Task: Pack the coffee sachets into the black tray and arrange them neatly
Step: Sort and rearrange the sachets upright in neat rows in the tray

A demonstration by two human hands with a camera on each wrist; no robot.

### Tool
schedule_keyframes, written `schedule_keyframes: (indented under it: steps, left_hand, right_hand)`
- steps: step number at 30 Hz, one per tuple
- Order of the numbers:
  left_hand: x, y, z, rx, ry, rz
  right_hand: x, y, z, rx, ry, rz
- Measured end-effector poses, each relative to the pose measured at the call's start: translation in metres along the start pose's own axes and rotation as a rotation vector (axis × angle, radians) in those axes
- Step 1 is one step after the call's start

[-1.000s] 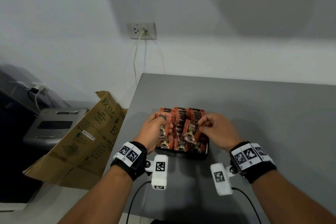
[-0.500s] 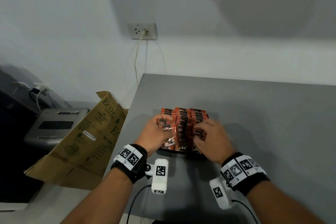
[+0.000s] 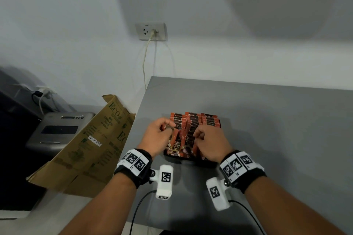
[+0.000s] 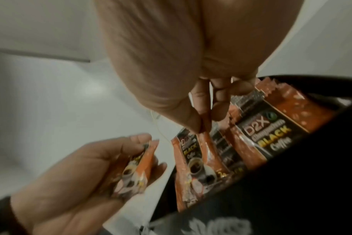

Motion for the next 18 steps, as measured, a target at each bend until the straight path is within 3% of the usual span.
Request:
schedule_keyframes:
  steps: [5, 9, 12, 18]
  left_hand:
    - [-0.001, -0.002, 0.004, 0.217, -0.051, 0.097]
    - [-0.005, -0.002, 0.014, 0.296, -0.091, 0.148]
    - [-0.007, -0.001, 0.016, 0.365, -0.107, 0.184]
    - [-0.011, 0.004, 0.028, 0.770, -0.128, 0.378]
  right_hand:
    - [-0.002, 0.001, 0.022, -0.236, 0.001, -0.029]
    - [-0.006, -0.008, 0.031, -0.334, 0.019, -0.139]
    - [-0.006, -0.005, 0.030, -0.332, 0.066, -0.153]
    - [-0.010, 0.011, 0.002, -0.266, 0.224, -0.119]
Point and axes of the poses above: each hand's wrist, its own x-axis towards the middle knuckle, its own z-axis out of the palm, y = z × x, the point moved 10 cm from there along x, towards the middle knuckle, and after that the axes turned 10 degrees about -x, right-handed, at the moved point
